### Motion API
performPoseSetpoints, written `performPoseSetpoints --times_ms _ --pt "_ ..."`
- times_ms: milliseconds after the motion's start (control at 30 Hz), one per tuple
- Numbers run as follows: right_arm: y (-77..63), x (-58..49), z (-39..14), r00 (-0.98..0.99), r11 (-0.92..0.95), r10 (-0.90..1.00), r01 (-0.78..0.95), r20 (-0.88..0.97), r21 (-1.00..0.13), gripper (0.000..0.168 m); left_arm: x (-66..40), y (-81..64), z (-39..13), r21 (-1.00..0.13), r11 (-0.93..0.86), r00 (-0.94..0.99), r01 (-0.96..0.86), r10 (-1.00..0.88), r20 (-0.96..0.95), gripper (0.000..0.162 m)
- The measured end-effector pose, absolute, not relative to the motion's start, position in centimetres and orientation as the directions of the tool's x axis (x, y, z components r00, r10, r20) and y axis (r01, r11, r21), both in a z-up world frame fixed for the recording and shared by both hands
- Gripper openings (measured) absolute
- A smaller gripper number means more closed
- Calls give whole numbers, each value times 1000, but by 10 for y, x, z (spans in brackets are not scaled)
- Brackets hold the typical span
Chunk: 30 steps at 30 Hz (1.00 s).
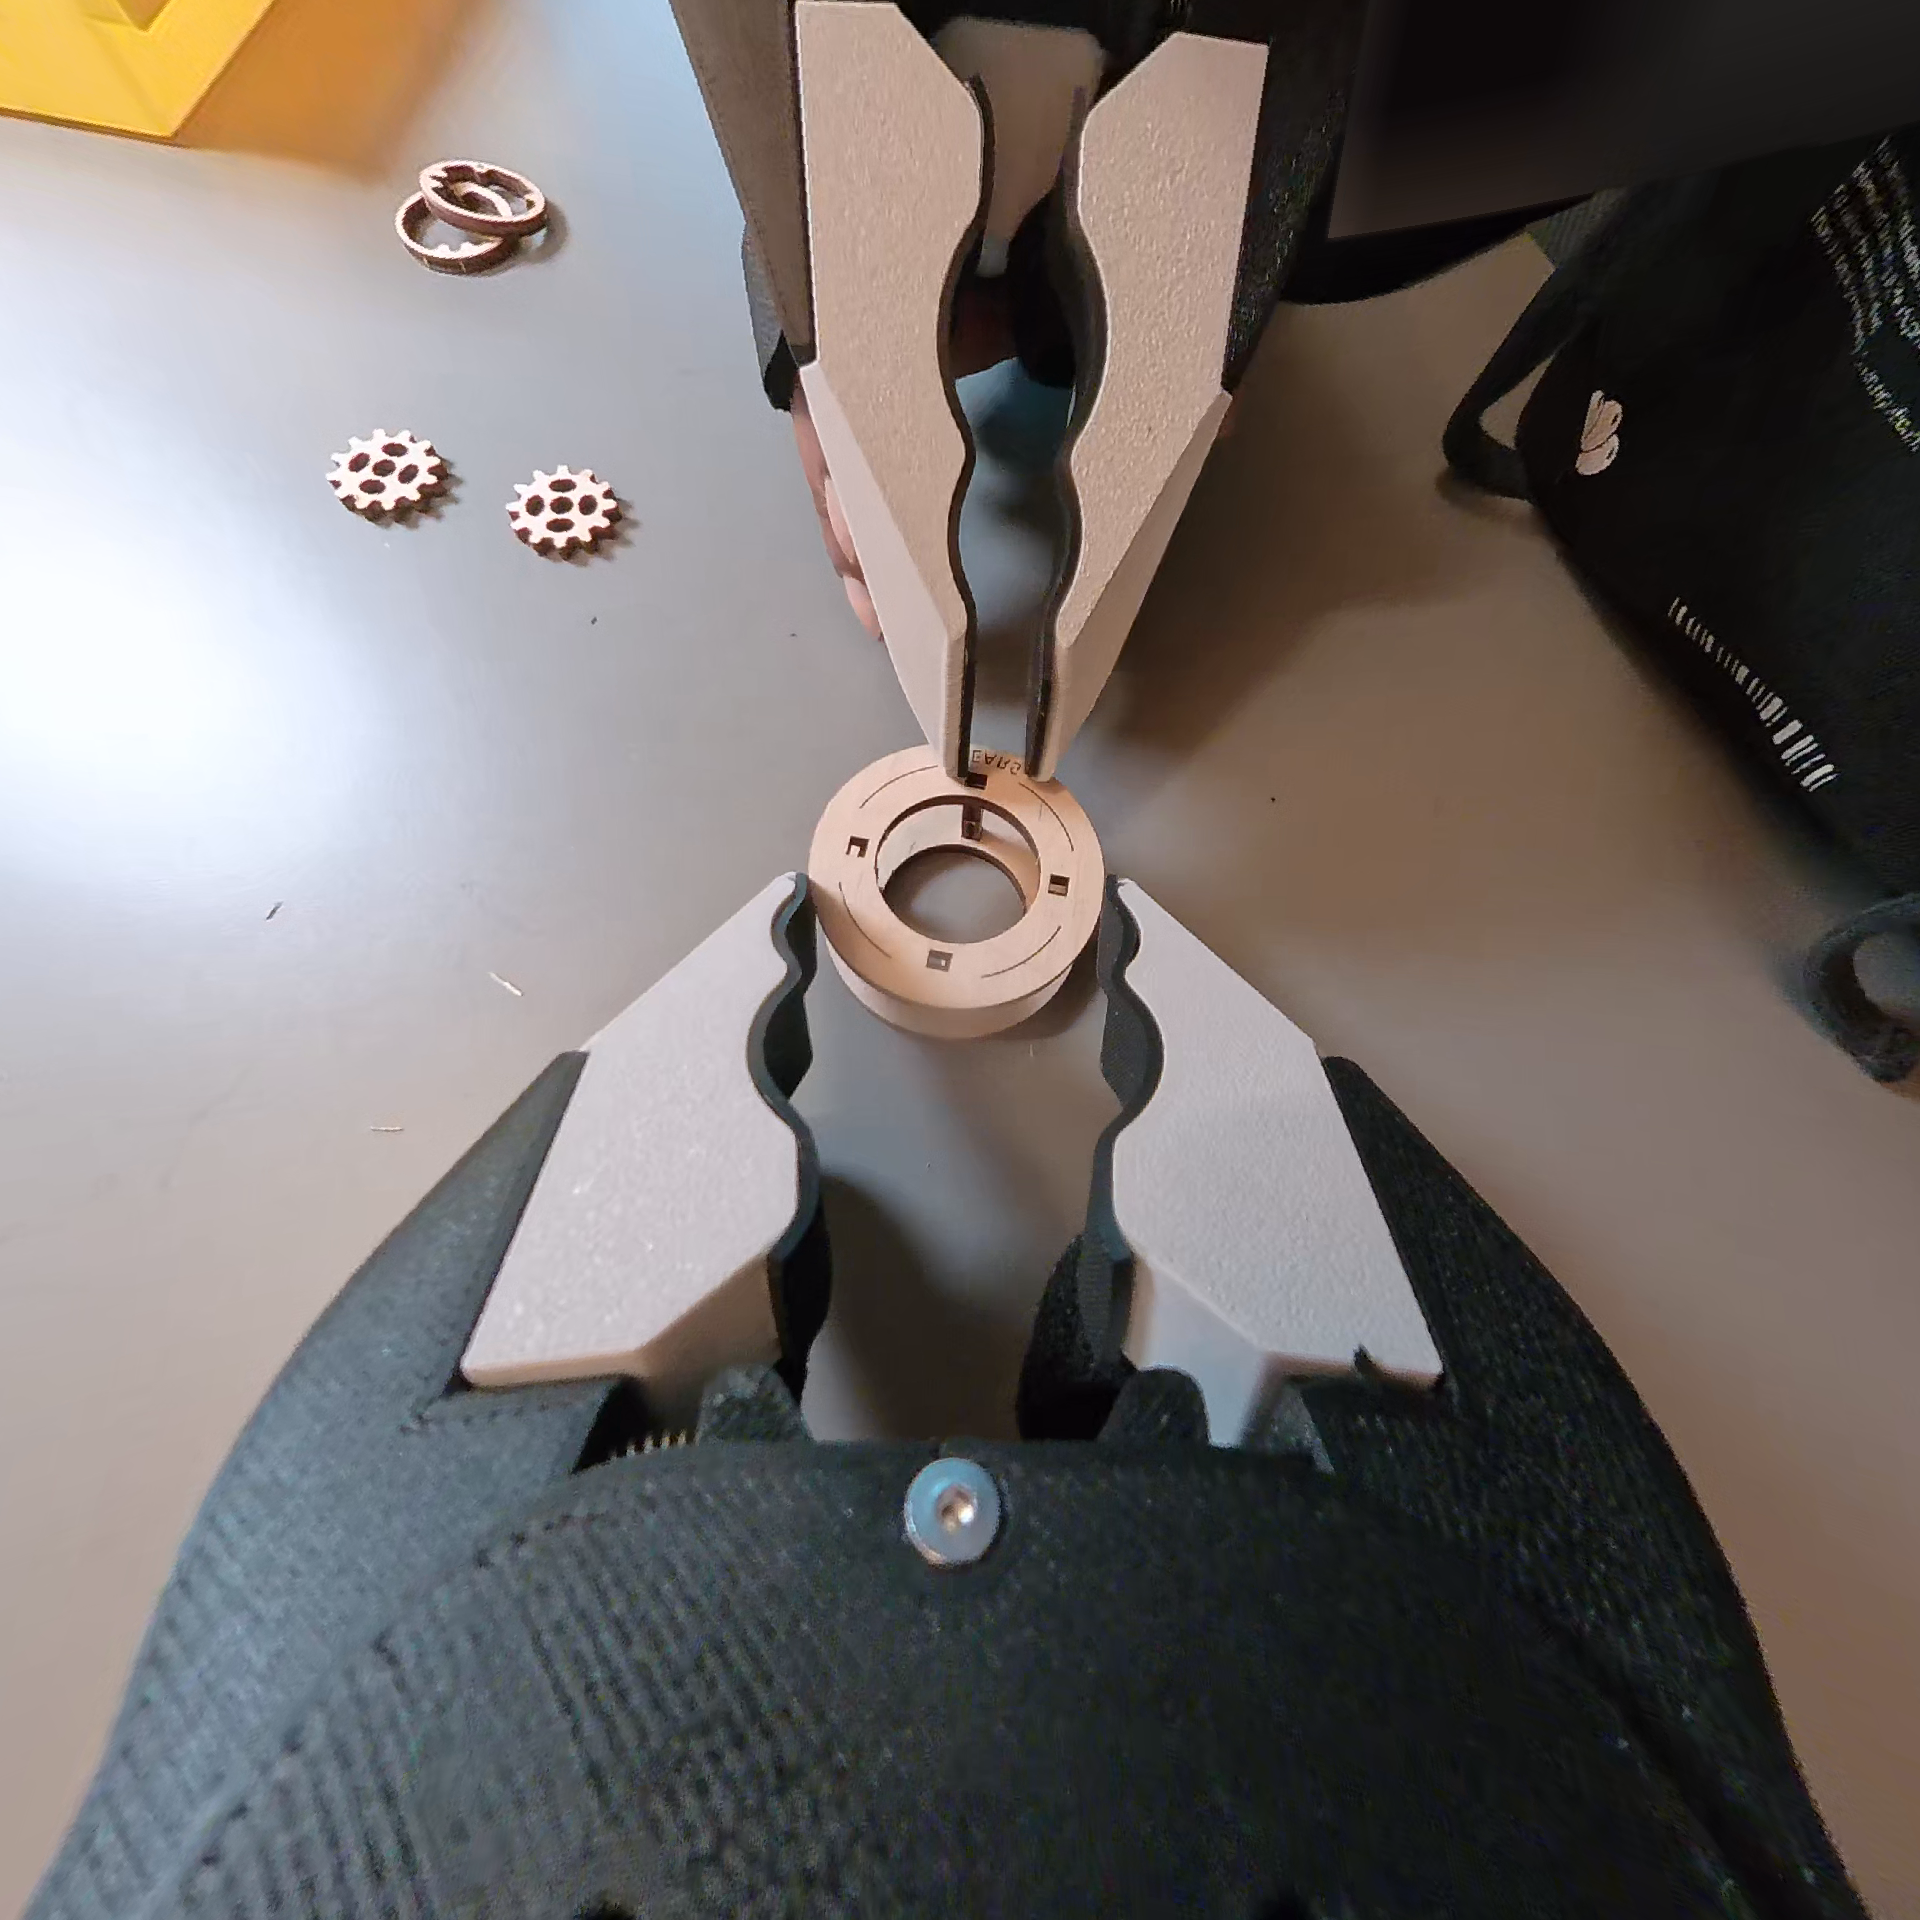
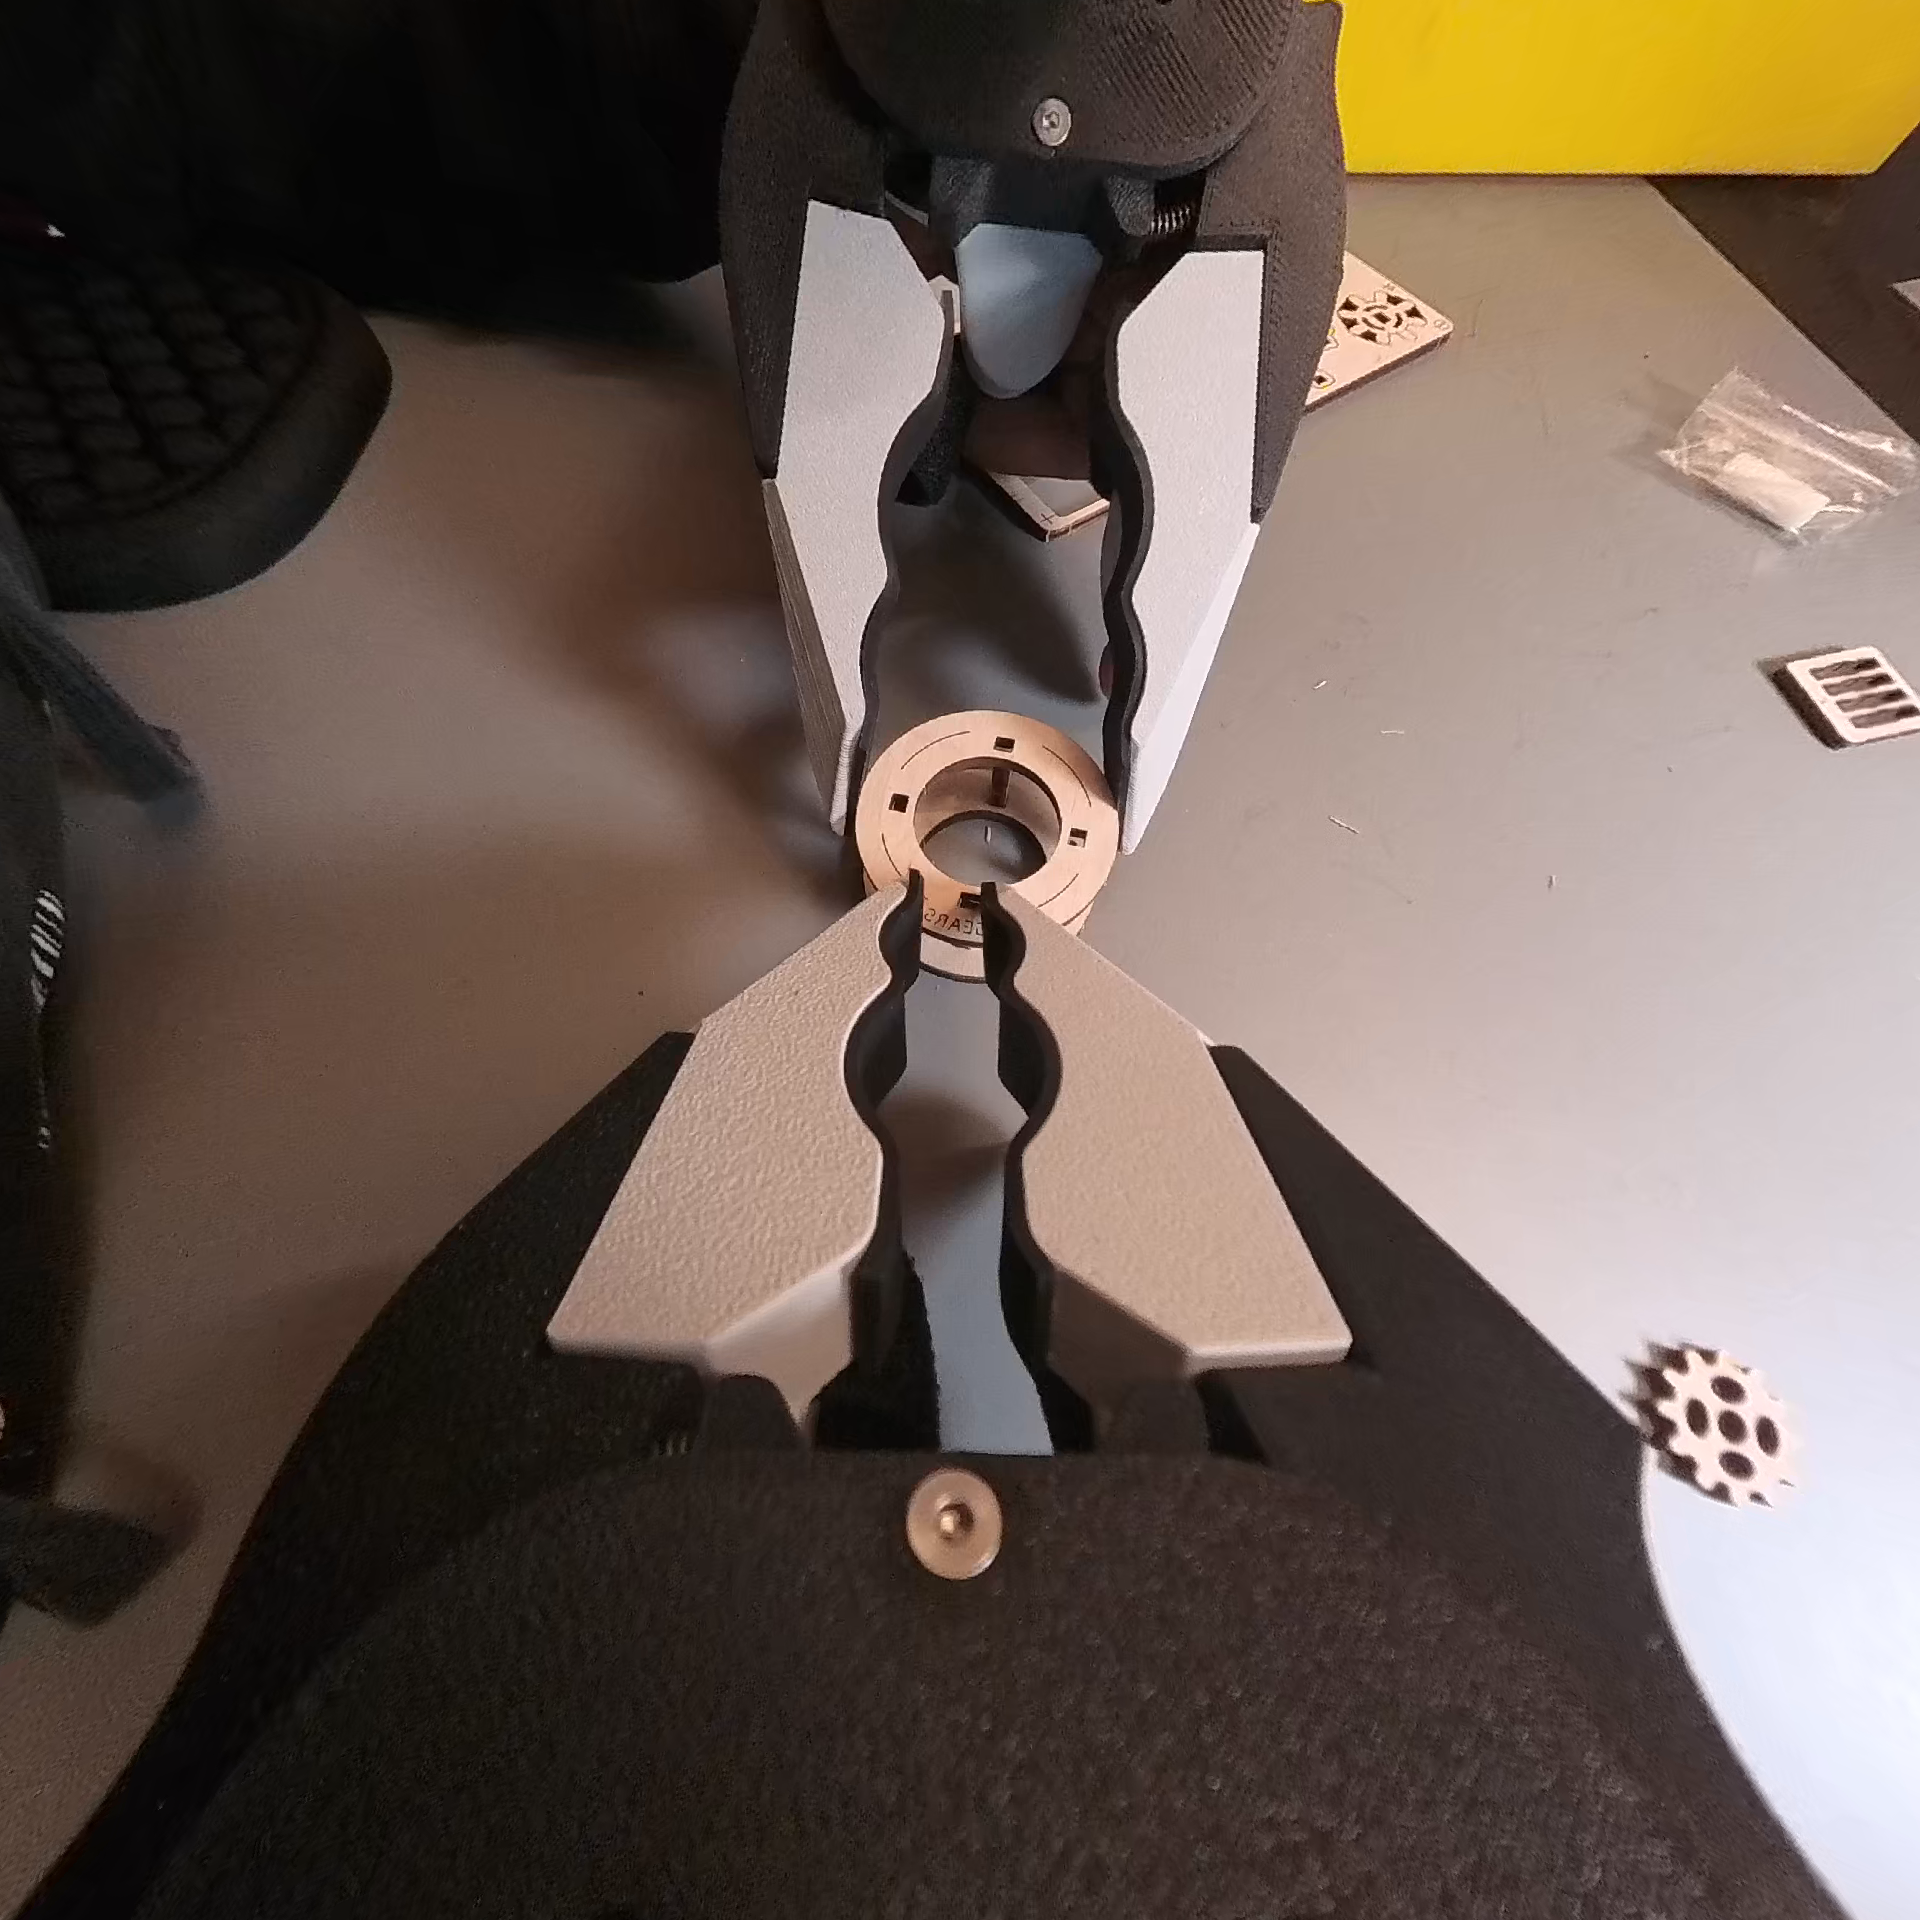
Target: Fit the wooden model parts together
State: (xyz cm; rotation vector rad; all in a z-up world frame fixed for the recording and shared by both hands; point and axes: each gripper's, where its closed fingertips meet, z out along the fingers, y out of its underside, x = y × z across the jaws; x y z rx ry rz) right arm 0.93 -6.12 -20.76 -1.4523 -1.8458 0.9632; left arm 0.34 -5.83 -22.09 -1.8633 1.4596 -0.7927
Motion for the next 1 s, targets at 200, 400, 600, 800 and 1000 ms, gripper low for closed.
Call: performPoseSetpoints --times_ms 200,400,600,800,1000 --pt "-62 7 -208 -225 136 974 539 14 -831 12 2 -57 -220 -786 -184 209 -590 -975 72 54" --pt "-63 6 -208 -226 132 974 536 9 -834 14 1 -57 -219 -789 -186 210 -586 -975 74 54" --pt "-64 5 -208 -227 136 974 533 13 -835 15 -1 -57 -221 -787 -190 211 -588 -974 78 54" --pt "-63 3 -207 -207 98 978 533 -17 -840 14 -1 -57 -222 -789 -190 211 -584 -974 78 54" --pt "-55 1 -209 -153 46 987 543 -45 -838 0 -1 -57 -222 -792 -199 211 -577 -973 90 54"
